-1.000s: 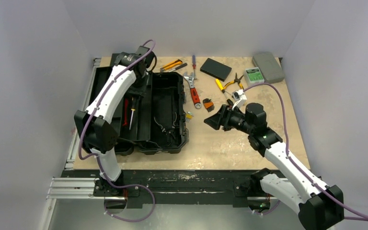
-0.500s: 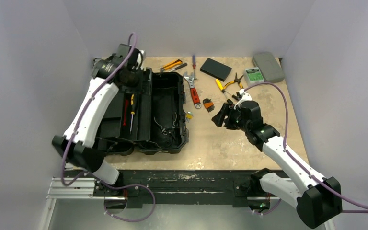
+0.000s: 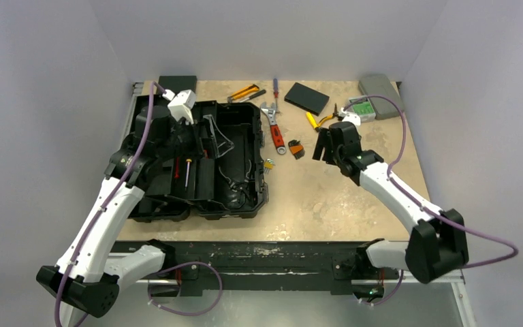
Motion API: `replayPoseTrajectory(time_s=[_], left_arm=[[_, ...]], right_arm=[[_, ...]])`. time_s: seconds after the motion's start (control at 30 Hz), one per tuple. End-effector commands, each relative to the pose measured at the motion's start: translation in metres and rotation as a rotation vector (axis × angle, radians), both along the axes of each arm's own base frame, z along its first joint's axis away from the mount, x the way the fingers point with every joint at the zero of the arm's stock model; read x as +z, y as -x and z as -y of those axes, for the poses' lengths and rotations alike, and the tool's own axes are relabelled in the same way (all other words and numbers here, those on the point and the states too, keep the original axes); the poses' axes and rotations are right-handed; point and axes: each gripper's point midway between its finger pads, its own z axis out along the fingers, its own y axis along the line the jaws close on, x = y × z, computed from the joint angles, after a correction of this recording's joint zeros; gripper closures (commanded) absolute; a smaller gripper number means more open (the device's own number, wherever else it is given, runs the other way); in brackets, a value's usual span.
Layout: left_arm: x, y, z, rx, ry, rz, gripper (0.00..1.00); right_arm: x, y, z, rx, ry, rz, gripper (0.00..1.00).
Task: Pack the tool kit
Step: Pick up the screwdriver from the center of the board.
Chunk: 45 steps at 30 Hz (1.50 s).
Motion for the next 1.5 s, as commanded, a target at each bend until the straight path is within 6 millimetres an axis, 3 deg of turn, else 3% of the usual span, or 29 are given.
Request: replayPoseTrajectory(time_s=[0.0, 0.13, 0.23, 0.4, 0.7, 0.83, 0.97, 1.03, 1.07, 1.27, 1.47], left_arm=[[0.038, -0.009, 0.025, -0.073, 0.137, 0.12, 0.0], [0.031, -0.01, 0.03, -0.094, 0.146, 0.111, 0.0], [0.028, -0.008, 0.032, -0.116, 0.145, 0.111, 0.0], [0.021, -0.012, 0.025, -0.067, 0.118, 0.095, 0.0], [0.02, -0.012, 0.025, -0.078, 0.109, 0.102, 0.0], [0.019, -0.013, 0.028, -0.085, 0.113, 0.084, 0.0], [0.021, -0.012, 0.03, -0.095, 0.128, 0.081, 0.0], [0.023, -0.011, 0.031, -0.095, 0.134, 0.084, 0.0], [0.023, -0.011, 0.031, -0.096, 0.139, 0.084, 0.0], [0.028, -0.011, 0.05, -0.158, 0.235, 0.073, 0.0], [0.021, -0.015, 0.077, -0.202, 0.26, 0.02, 0.0]], right_arm=[[-0.008, -0.031, 0.028, -0.023, 0.077, -0.061, 0.25], [-0.023, -0.058, 0.016, 0.104, 0.071, -0.132, 0.18], [-0.039, -0.075, 0.024, 0.071, 0.146, -0.194, 0.15], [-0.07, -0.101, 0.027, 0.057, 0.217, -0.296, 0.21], [-0.113, -0.105, 0.044, -0.003, 0.246, -0.402, 0.27], [-0.121, -0.097, 0.035, 0.03, 0.196, -0.436, 0.44], [-0.112, -0.087, 0.034, 0.032, 0.168, -0.416, 0.69], [-0.106, -0.083, 0.032, 0.036, 0.153, -0.4, 0.94], [-0.102, -0.082, 0.032, 0.03, 0.148, -0.39, 1.0], [-0.06, -0.068, 0.011, 0.106, 0.004, -0.24, 1.0], [0.001, -0.038, -0.024, 0.28, -0.177, -0.082, 1.0]])
